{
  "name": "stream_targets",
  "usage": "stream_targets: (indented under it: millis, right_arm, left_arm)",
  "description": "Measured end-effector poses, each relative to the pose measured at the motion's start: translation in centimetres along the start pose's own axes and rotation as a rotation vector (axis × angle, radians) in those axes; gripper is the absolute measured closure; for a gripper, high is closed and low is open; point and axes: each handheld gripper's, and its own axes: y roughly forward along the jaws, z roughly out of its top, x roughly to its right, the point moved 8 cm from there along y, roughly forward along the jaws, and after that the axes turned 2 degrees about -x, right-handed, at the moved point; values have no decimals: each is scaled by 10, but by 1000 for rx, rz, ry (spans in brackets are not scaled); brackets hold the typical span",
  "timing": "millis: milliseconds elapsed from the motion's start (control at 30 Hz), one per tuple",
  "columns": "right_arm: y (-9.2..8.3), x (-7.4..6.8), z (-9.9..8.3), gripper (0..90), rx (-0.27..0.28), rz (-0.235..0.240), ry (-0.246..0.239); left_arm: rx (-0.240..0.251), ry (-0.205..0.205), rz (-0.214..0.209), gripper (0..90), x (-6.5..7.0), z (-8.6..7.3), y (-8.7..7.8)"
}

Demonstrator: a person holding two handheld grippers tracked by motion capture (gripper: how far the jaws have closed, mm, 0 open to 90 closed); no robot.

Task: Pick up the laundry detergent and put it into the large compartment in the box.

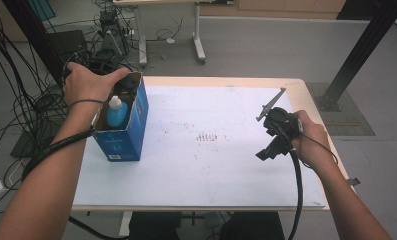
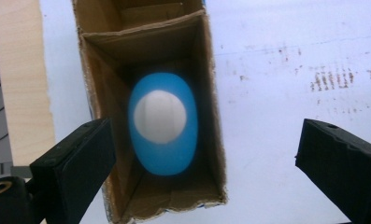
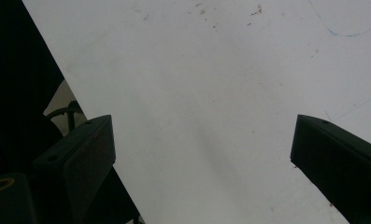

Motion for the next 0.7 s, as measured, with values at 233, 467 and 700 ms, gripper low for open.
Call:
stream_targets:
  millis: [233,467,700]
  right_arm:
    - [3,0,1,63,-4,6,-2]
    - [2,1,2,63,-7,3,-3]
    - [1,2,2,63,-9,-1,2]
  left_arm:
    - [7,33,-47,52,18,0,-5]
    - [0,90,-73,51,37,-2,-6]
    - [-4,157,-115,50,65,-3,-5]
